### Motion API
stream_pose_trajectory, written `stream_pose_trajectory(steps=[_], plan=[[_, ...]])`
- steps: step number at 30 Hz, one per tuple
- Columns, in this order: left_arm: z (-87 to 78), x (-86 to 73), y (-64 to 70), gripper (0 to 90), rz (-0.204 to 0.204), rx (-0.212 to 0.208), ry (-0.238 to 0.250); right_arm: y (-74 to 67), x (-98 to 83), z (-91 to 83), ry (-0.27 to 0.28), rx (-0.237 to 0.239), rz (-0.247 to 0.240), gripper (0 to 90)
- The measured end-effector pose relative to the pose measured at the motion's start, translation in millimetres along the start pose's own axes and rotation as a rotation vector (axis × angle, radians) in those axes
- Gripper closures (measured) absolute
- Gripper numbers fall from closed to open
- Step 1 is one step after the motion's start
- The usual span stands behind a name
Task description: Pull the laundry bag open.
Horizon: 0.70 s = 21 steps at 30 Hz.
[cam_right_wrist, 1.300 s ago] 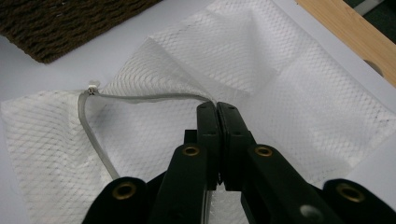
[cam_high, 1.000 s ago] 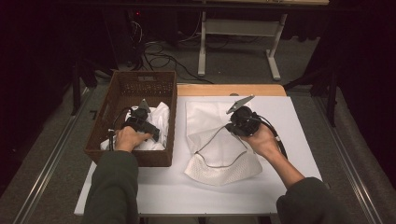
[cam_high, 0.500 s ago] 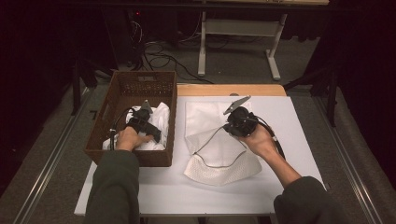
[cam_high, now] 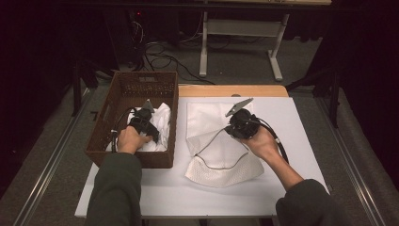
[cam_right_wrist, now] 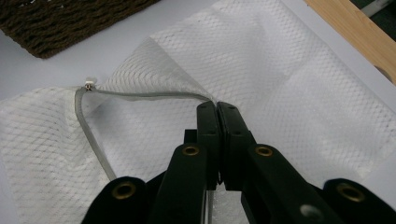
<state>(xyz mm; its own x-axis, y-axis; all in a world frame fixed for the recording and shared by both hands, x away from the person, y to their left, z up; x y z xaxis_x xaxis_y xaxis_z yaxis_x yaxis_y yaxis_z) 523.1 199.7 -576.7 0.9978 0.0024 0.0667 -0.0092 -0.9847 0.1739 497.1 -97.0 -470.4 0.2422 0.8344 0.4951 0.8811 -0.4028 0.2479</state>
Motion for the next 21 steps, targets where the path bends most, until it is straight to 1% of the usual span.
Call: stream_pose_trajectory(steps=[2,3,4,5,6,7,8,10,12,14,15,16,17,18,19,20,21], plan=[[-0.1,0.7,-1.0,50.6,-0.003,-0.006,0.004,-0.4,0.6,-2.2,0.018,0.001,-0.004,89.4],[-1.0,0.7,-2.4,53.0,0.000,-0.009,0.001,-0.9,0.8,-3.9,0.037,0.001,0.005,89.4],[-1.7,0.7,-3.1,53.0,0.004,-0.011,0.000,-0.9,0.8,-3.9,0.037,0.001,0.005,89.4],[-3.0,0.8,-3.1,56.8,0.009,-0.012,0.002,0.1,-3.8,-4.9,0.040,0.008,0.005,89.5],[-3.0,0.8,-3.1,59.0,0.009,-0.012,0.002,0.1,-3.8,-4.9,0.040,0.008,0.005,89.5],[-4.3,1.0,-3.2,61.0,0.013,-0.008,0.005,2.7,-10.9,-4.3,0.027,0.015,0.021,89.6],[-6.5,1.3,-2.6,62.7,0.024,-0.002,0.012,3.5,-12.6,-4.2,0.027,0.016,0.030,89.6],[-10.3,2.3,-1.6,65.6,0.031,0.000,0.034,5.0,-16.2,-4.6,0.026,0.020,0.037,89.7],[-15.2,3.7,-0.6,66.8,0.029,-0.008,0.064,4.7,-18.2,-4.7,0.023,0.024,0.046,89.7],[-22.1,4.8,0.7,67.5,0.033,-0.016,0.095,5.2,-19.5,-4.8,0.022,0.023,0.044,89.7],[-22.1,4.8,0.7,67.8,0.033,-0.016,0.095,5.2,-19.5,-4.8,0.022,0.023,0.044,89.7],[-26.4,5.7,1.8,67.8,0.035,-0.022,0.113,5.4,-19.8,-5.1,0.023,0.023,0.044,89.7],[-36.1,7.9,4.2,68.4,0.046,-0.026,0.159,5.3,-19.9,-5.4,0.027,0.023,0.043,89.7],[-41.0,8.8,5.2,68.6,0.049,-0.030,0.178,5.0,-19.7,-5.3,0.029,0.023,0.043,89.7],[-45.3,9.3,6.2,68.7,0.046,-0.039,0.192,5.2,-19.7,-5.3,0.028,0.022,0.037,89.7],[-45.3,9.3,6.2,68.8,0.046,-0.039,0.192,5.2,-19.7,-5.3,0.028,0.022,0.037,89.7],[-49.0,9.5,6.6,68.8,0.045,-0.047,0.204,4.7,-19.3,-5.3,0.030,0.023,0.042,89.6]])
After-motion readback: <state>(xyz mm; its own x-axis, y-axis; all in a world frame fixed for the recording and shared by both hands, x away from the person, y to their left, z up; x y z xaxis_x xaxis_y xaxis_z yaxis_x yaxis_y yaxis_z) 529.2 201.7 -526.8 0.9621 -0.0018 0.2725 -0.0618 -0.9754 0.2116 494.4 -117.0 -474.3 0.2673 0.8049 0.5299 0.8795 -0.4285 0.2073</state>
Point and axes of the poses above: each handheld gripper's, and its own axes: z roughly forward along the jaws, x roughly out of its top, y roughly to its right, the point moved 10 cm from there along z, roughly forward along the jaws, and after that the axes turned 12 degrees about -z, right-handed, at the moved point
